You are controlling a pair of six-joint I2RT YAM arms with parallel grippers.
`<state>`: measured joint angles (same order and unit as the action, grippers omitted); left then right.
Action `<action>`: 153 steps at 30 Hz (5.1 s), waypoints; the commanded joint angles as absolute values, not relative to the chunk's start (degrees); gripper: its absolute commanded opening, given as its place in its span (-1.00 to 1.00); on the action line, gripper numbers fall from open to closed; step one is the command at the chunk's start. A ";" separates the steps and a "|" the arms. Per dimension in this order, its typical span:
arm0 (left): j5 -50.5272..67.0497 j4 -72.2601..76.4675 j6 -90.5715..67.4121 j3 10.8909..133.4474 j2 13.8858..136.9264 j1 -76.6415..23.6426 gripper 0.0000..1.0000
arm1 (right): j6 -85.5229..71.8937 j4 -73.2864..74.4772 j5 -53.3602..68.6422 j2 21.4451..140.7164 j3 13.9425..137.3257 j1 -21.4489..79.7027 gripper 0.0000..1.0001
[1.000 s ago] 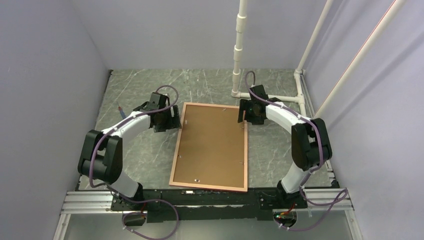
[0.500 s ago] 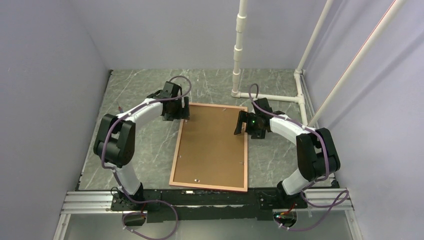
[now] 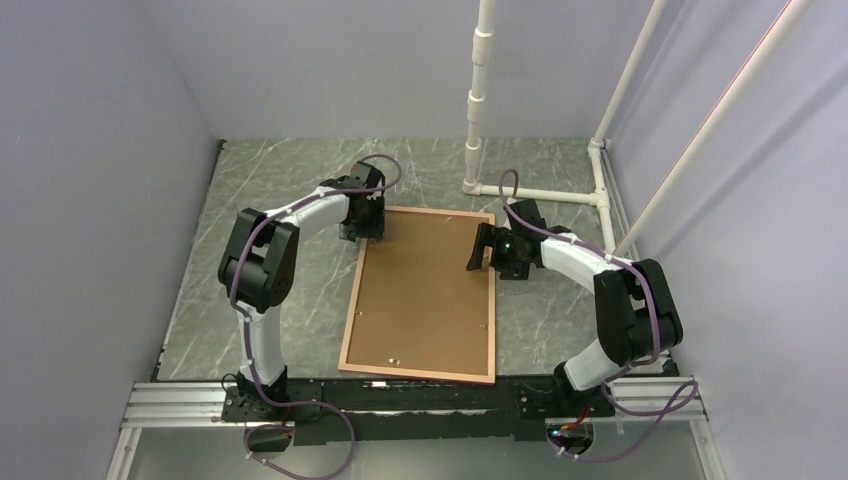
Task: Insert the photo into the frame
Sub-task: Install the photo frame at the center of the board, then adjust the photo frame at the center of the board.
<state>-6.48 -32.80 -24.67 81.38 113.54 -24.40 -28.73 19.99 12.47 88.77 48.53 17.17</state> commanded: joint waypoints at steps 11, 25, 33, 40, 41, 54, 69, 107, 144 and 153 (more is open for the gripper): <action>-7.23 -32.02 -24.56 78.34 113.14 -25.18 -1.00 | -29.43 17.97 12.06 85.43 47.56 16.92 0.91; 2.16 -27.58 -28.82 72.25 99.91 -23.29 0.64 | -29.52 19.84 11.19 81.34 45.35 16.97 0.97; 9.67 -22.20 -33.08 56.32 87.71 -22.94 0.74 | -29.50 22.72 10.09 75.98 41.51 18.11 0.99; 9.70 -19.41 -35.45 40.99 79.89 -23.57 0.65 | -32.72 24.61 7.99 73.27 36.70 22.10 0.99; 10.13 -18.61 -35.72 39.58 79.16 -23.68 0.64 | -33.32 24.55 7.85 73.02 36.02 22.83 0.99; 8.07 -19.24 -33.61 43.79 84.77 -26.08 0.39 | -41.39 24.22 5.70 72.17 34.30 34.56 0.99; 8.27 -22.98 -31.11 63.29 99.78 -33.70 0.37 | -57.29 21.65 4.21 70.54 32.79 56.61 0.99; -4.03 -37.25 -49.52 29.92 48.21 -36.12 0.93 | -28.99 30.07 0.52 79.39 58.11 30.90 0.99; 6.01 -15.18 -40.06 37.10 72.17 -31.74 0.94 | -36.43 24.63 16.37 61.64 28.88 14.15 0.99; 3.70 -19.13 -35.35 48.75 82.87 -30.34 0.93 | -35.22 25.90 11.25 64.59 31.46 14.15 0.99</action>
